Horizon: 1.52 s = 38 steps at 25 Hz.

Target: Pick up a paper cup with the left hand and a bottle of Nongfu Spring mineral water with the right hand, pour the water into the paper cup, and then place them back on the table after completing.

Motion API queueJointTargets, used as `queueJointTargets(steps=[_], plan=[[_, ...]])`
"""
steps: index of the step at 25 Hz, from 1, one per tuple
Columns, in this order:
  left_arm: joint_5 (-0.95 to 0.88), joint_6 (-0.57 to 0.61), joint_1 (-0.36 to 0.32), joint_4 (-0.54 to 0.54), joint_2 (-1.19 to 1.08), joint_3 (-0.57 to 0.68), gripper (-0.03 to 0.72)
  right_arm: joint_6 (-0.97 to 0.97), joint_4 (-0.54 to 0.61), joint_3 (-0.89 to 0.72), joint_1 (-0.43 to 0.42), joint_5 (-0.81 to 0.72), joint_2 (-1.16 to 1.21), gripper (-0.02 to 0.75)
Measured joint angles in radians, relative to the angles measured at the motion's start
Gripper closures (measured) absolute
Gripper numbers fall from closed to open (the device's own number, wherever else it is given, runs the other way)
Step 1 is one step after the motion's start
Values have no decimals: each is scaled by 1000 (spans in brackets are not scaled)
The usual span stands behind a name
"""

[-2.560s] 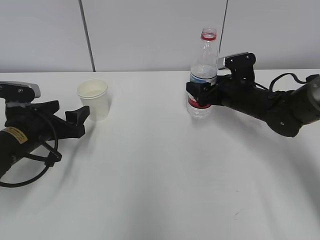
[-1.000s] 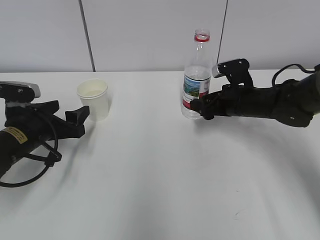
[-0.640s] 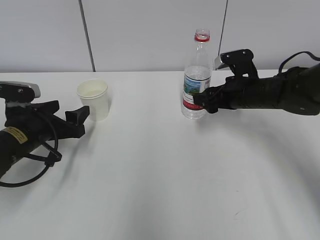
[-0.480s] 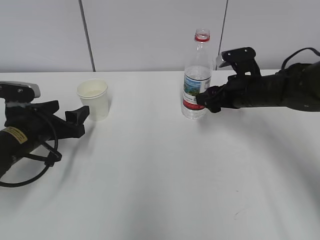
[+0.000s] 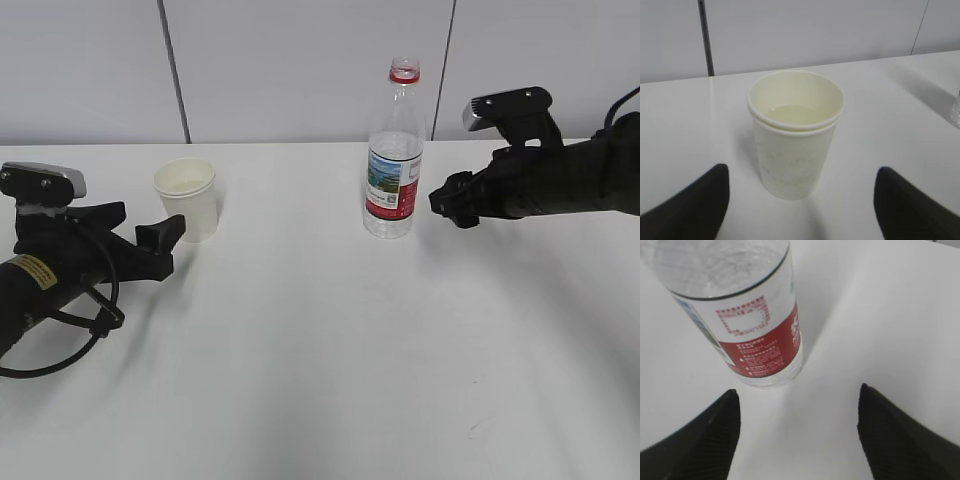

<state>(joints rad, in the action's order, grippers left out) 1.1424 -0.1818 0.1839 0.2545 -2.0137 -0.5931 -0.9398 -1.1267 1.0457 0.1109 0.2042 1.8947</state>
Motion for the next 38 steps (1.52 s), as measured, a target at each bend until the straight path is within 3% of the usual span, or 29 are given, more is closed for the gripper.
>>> queueJointTargets(steps=[12,32,38], plan=[[-79,0,0,3,79,0,146,-48,-4,-35,0,-109,-102,201],[-776,-120,0,3,374,3,176,-141,30,-36,0,-398,-173,203],[-1104,-138,0,-26,470,-46,177,-138,43,-36,56,-518,-182,203]])
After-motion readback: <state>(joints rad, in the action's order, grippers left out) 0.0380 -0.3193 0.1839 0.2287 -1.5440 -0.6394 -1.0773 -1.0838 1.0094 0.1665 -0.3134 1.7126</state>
